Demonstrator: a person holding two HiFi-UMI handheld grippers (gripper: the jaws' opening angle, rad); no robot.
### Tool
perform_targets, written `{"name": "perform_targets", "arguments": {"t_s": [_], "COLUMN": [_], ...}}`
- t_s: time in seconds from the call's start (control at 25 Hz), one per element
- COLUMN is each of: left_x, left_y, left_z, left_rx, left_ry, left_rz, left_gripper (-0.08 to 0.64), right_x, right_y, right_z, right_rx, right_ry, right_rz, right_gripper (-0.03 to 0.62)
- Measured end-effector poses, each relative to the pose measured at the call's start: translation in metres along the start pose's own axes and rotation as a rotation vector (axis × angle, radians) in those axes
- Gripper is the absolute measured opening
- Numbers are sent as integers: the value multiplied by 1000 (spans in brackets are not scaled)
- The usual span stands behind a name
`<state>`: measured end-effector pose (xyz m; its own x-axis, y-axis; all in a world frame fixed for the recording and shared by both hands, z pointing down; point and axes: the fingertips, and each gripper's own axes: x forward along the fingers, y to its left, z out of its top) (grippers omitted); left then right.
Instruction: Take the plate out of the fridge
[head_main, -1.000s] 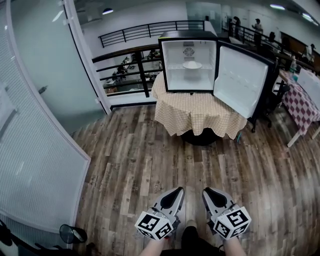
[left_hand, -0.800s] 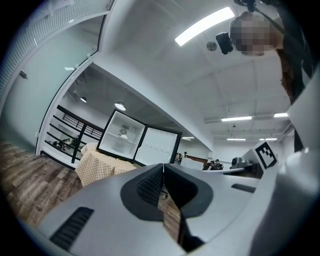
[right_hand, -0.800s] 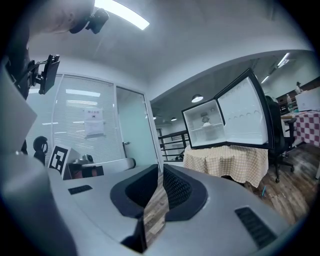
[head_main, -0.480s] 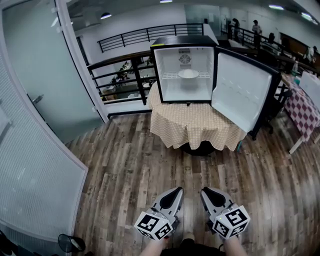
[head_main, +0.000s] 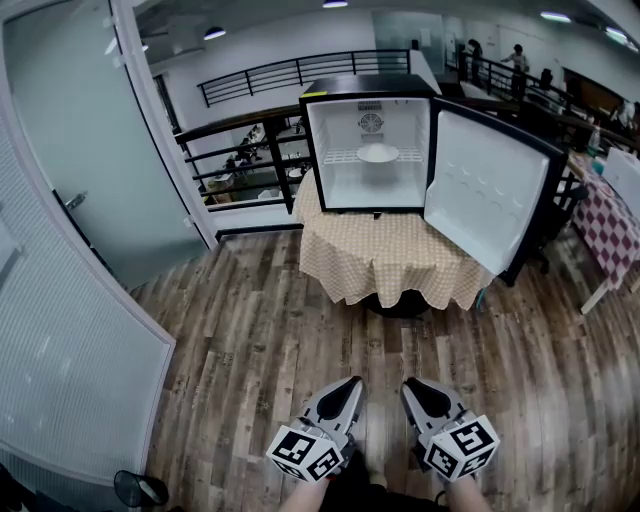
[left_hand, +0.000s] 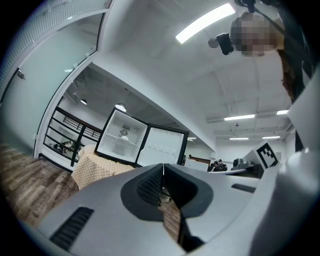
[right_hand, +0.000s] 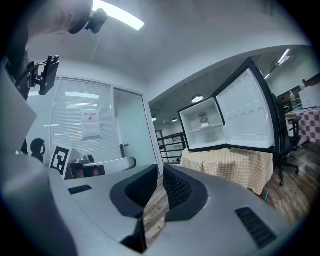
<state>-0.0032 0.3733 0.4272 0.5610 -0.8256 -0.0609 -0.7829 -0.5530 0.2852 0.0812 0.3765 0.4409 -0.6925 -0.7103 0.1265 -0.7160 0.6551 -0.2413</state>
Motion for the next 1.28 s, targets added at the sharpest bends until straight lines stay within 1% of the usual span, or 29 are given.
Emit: {"name": "perform_targets", "arguments": {"t_s": [0.12,0.32,0.48,0.72,1.0,1.28], "left_x": [9,34,59,105,159,200], "left_y": [6,14,30,66,108,155], "left_z": [0,-1,4,16,42,54], "left_rx": [-1,-1,-3,-12,13,14], "left_ry": [2,9,2,-5,-15,-4], "left_rz": [-3,-38,-48,-64,-91,-100], "left_gripper": [12,12,12,12,12,12], "right_x": [6,24,47,95,156,214], "right_y": [-7,-25,-39,-66,-99,-124], "right_z": [3,8,16,33,65,79], "right_rx": [-2,5,2,-14,-12,-4], "right_ry": [0,2,0,10,-14,-5], "right_rz": [-4,-20,-19,-13,-19,-16], "right_gripper": [55,55,55,55,55,55]}}
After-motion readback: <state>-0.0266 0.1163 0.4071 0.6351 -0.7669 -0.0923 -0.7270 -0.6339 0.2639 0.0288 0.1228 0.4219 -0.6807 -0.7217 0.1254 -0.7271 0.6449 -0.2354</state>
